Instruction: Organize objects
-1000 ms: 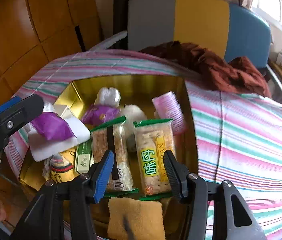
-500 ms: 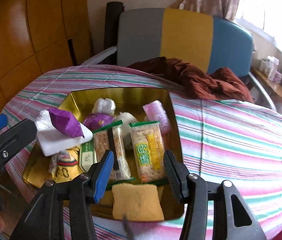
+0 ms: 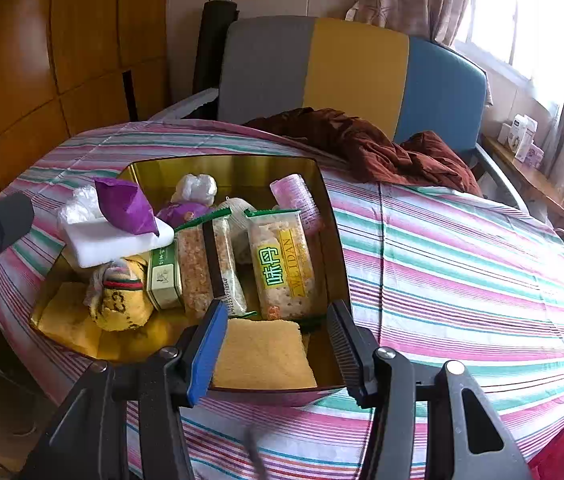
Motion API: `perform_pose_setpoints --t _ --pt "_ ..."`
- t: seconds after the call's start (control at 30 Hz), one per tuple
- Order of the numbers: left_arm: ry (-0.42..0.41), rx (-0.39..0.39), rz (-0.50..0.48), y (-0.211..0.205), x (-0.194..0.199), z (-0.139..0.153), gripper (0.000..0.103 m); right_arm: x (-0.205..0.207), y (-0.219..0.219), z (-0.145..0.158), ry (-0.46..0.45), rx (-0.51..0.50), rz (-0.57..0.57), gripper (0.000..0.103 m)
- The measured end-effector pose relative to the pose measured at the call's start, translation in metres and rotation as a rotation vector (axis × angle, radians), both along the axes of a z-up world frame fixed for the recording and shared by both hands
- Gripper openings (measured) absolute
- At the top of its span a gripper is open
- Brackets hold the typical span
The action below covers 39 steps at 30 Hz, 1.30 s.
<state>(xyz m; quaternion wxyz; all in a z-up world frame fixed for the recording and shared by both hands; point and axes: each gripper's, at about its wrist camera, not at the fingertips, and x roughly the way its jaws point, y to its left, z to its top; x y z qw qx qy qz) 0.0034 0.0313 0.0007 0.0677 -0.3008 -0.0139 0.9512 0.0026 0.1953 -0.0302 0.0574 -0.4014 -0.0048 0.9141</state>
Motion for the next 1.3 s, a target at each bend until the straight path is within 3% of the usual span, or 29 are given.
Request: perform_pose_setpoints --t 0.17,0.5,1.3 --pt "0.035 -0.014 0.010 -0.0030 0.0052 0.0011 0.103 0.0010 -0.0027 -0.0005 -0.001 -0.006 0.006 0.052" --pt "-0.004 -0.006 0.005 -0.0037 0.0036 -0.0033 0.103 0.0010 -0.0041 -0.0003 0.003 -0.012 0.016 0.052" --pt "0.008 -0.030 0.002 0.0001 0.0010 -0.0077 0.102 -0.0043 -0.0052 -0.0040 -0.014 -0.013 0.022 0.052"
